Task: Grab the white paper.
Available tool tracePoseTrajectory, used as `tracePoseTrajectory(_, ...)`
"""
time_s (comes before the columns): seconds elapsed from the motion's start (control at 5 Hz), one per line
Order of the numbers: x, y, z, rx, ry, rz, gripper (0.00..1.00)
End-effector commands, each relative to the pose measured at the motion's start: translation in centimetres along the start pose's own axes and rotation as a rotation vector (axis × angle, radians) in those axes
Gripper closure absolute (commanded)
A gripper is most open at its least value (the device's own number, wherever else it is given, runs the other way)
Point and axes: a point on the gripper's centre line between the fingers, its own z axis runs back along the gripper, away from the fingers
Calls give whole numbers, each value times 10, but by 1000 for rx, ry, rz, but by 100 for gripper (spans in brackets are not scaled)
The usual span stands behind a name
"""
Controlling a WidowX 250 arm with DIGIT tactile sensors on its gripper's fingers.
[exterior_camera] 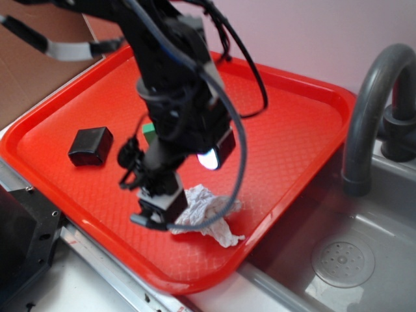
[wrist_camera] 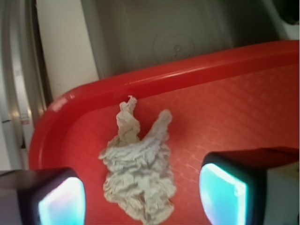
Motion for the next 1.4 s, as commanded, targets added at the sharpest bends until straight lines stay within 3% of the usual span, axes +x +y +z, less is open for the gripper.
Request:
tracePoseTrajectory(0.0, 7, -18, -32, 4, 111, -14, 0)
tracePoseTrajectory(0.2, 10, -27, -45, 13, 175, -20, 0)
tracePoseTrajectory(0.4, 10, -30, -52, 15, 209, -17, 100)
tracePoseTrajectory(0.8, 1, -24, -32, 62, 199, 46, 100)
tracePoseTrajectory(1.0, -11, -1, 5, 106, 131, 141, 100)
tracePoseTrajectory(1.2, -30, 19, 57, 150, 91, 382, 100)
